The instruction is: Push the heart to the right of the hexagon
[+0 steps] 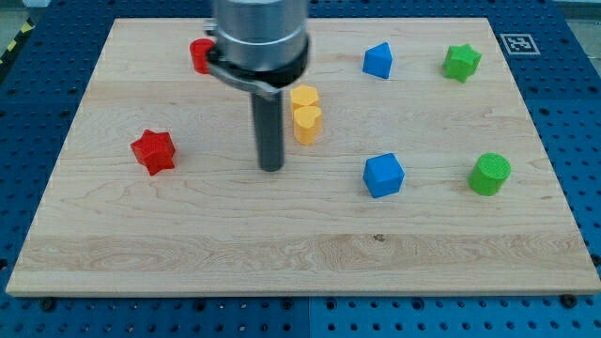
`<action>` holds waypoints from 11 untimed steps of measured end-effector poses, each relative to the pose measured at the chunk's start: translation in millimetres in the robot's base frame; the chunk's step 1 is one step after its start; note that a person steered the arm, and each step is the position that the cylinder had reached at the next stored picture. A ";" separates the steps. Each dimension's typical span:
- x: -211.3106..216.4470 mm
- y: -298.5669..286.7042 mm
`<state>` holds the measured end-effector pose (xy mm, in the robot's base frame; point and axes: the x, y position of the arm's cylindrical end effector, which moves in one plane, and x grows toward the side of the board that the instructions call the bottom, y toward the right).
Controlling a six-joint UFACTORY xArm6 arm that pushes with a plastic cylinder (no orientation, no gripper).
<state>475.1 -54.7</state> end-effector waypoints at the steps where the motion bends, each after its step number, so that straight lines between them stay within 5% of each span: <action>1: -16.1 2.5; 3: -63.5 89.5; 6: -31.7 142.0; 7: -68.1 184.0; 11: -89.4 118.1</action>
